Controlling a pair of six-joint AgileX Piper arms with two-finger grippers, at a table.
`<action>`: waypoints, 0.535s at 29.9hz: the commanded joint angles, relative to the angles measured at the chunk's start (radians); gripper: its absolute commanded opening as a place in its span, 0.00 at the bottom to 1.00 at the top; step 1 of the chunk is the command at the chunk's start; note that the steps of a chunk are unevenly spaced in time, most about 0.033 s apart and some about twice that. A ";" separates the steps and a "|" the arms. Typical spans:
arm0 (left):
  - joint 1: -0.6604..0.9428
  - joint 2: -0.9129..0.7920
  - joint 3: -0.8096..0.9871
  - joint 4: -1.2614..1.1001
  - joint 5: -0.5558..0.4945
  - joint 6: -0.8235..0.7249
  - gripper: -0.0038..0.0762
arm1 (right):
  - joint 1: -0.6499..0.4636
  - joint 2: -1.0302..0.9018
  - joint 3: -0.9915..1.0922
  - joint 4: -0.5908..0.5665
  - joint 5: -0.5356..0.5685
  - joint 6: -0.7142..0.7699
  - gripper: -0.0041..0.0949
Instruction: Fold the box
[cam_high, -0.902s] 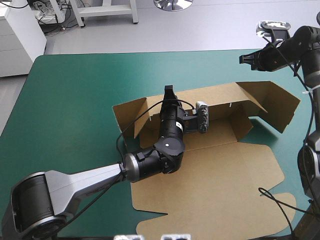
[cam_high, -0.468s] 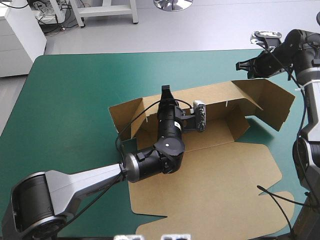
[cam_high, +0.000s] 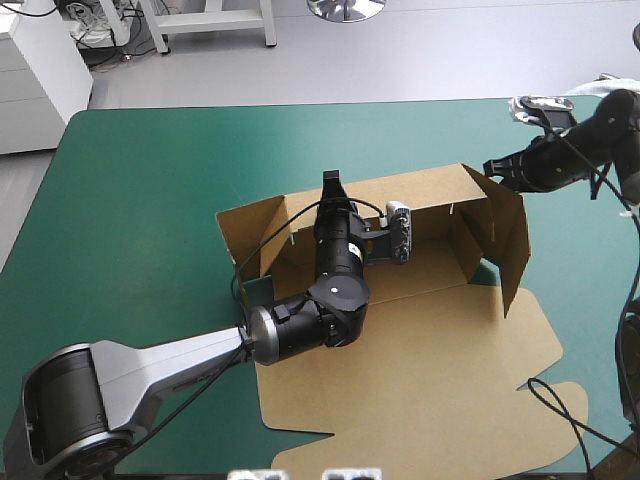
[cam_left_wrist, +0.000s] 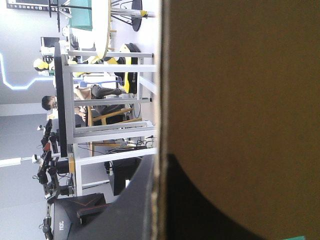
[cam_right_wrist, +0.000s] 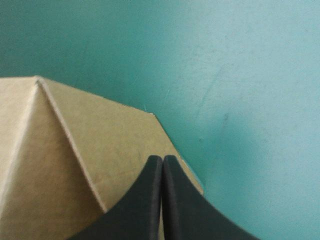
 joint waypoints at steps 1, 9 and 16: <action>-0.005 -0.044 -0.024 0.056 -0.025 -0.004 0.04 | -0.050 -0.101 0.031 0.133 0.005 -0.100 0.02; -0.005 -0.018 -0.024 0.046 -0.050 -0.002 0.04 | -0.078 -0.169 0.250 0.283 -0.098 -0.268 0.02; -0.005 -0.013 -0.024 0.046 -0.037 -0.002 0.04 | -0.078 -0.268 0.455 0.327 -0.254 -0.411 0.02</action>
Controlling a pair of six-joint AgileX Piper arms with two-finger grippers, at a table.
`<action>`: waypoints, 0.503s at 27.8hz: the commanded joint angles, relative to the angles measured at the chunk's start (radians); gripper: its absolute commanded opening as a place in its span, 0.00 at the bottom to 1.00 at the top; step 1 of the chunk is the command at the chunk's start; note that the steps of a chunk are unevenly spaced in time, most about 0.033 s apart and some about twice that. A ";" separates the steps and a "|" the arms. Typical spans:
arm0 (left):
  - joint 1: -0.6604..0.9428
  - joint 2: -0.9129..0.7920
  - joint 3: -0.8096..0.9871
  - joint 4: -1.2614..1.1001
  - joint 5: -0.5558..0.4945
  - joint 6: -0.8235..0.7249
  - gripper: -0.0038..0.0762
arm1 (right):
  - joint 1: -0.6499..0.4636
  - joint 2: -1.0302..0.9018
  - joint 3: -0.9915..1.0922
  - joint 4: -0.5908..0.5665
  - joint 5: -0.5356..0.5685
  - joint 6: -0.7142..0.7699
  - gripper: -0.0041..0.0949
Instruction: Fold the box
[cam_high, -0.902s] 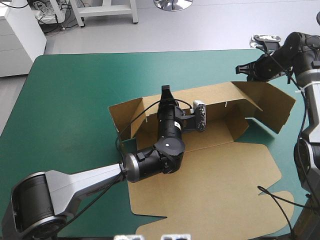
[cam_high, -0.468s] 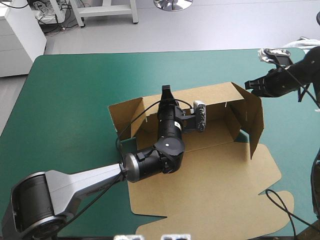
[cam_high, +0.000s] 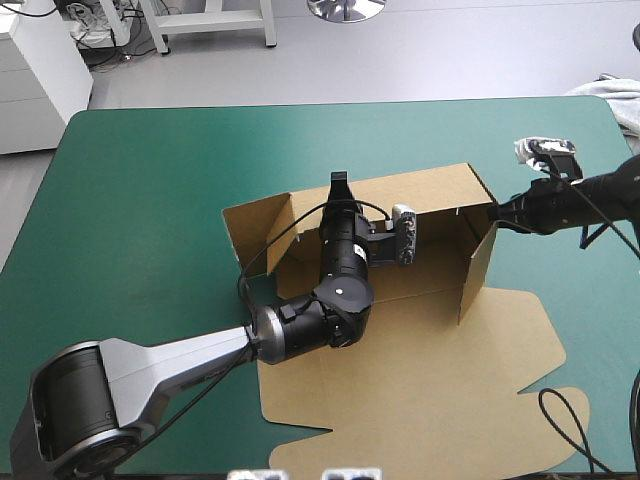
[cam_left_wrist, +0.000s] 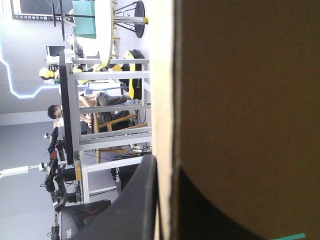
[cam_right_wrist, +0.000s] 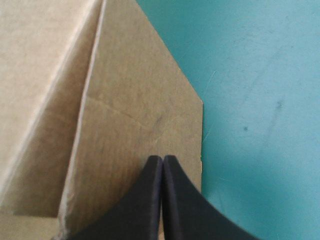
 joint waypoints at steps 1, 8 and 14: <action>-0.005 -0.038 -0.024 0.022 -0.022 -0.006 0.04 | -0.006 -0.093 0.060 0.090 -0.096 -0.101 0.02; -0.005 -0.038 -0.024 0.022 -0.033 -0.006 0.04 | -0.006 -0.164 0.128 0.194 -0.126 -0.313 0.02; -0.005 -0.038 -0.024 0.022 -0.039 -0.006 0.04 | -0.006 -0.180 0.128 0.107 -0.093 -0.312 0.23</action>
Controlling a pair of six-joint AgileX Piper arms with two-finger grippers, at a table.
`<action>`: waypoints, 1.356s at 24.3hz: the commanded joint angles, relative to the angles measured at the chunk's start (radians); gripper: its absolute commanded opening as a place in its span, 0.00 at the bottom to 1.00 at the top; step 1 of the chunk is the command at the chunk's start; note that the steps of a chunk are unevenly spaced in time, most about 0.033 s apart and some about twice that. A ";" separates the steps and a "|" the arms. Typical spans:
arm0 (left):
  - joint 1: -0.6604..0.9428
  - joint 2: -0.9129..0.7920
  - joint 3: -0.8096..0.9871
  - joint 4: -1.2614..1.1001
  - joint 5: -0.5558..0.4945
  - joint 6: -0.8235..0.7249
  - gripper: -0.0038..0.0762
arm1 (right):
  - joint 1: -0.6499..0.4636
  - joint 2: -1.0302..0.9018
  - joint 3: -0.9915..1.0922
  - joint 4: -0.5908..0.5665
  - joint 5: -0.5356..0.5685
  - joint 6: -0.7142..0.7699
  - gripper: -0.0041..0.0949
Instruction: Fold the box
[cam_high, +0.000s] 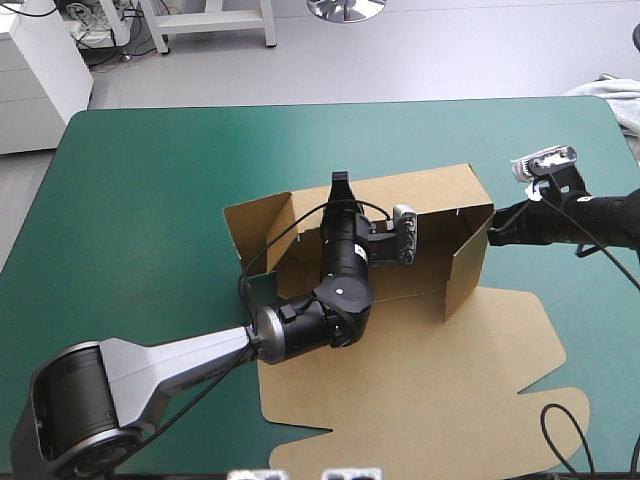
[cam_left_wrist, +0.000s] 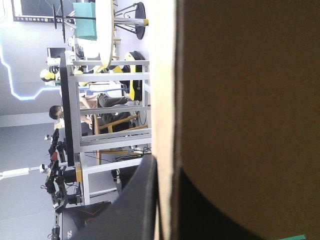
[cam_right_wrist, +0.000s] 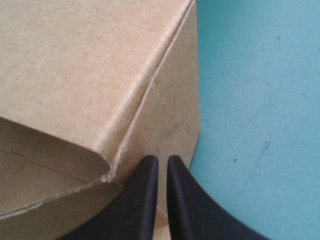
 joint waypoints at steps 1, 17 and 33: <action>-0.005 -0.039 -0.024 0.018 -0.031 -0.006 0.04 | -0.005 -0.035 -0.021 -0.001 0.041 -0.014 0.31; -0.005 -0.039 -0.024 -0.032 -0.056 0.047 0.04 | -0.005 -0.035 -0.021 -0.096 0.148 -0.081 0.51; -0.005 -0.039 -0.024 -0.012 -0.078 0.034 0.04 | -0.005 0.058 -0.021 0.126 0.036 -0.131 0.38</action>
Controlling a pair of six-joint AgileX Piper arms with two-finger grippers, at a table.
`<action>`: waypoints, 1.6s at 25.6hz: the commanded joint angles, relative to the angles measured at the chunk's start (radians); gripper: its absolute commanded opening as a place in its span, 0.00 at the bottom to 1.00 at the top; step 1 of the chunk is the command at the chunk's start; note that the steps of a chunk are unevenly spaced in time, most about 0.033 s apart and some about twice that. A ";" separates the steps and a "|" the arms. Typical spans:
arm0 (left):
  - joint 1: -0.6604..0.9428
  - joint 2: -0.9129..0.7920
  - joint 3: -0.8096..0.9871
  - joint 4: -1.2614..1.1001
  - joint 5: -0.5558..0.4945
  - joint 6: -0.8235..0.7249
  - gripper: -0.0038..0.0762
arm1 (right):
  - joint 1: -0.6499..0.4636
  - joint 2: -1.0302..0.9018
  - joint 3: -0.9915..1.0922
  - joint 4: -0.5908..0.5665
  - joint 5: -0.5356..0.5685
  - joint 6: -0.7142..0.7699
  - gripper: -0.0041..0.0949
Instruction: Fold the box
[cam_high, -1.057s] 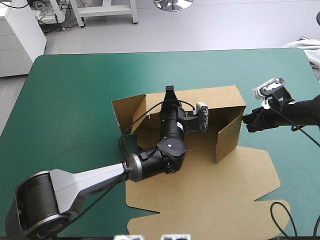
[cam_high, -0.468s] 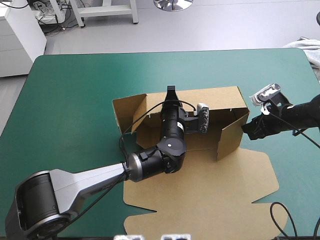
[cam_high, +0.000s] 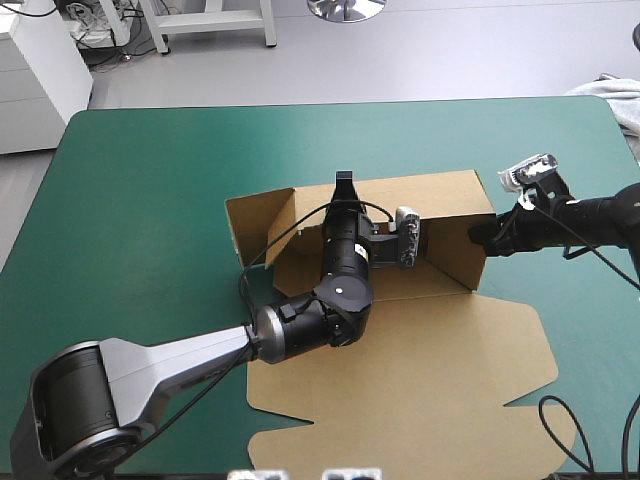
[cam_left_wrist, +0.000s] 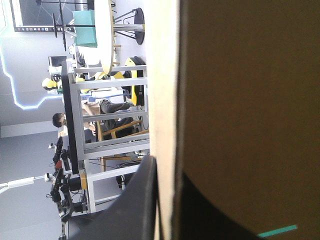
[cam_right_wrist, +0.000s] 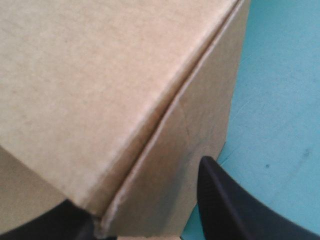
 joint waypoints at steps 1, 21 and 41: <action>-0.005 -0.039 -0.022 -0.003 -0.057 -0.012 0.04 | -0.002 -0.014 -0.022 0.069 -0.045 0.000 0.30; -0.005 -0.039 -0.024 0.155 -0.105 -0.100 0.56 | 0.046 0.019 -0.022 -0.041 -0.070 0.121 0.04; -0.299 -0.054 -0.035 0.295 0.047 -0.423 0.54 | 0.046 0.028 -0.022 -0.085 -0.133 0.194 0.04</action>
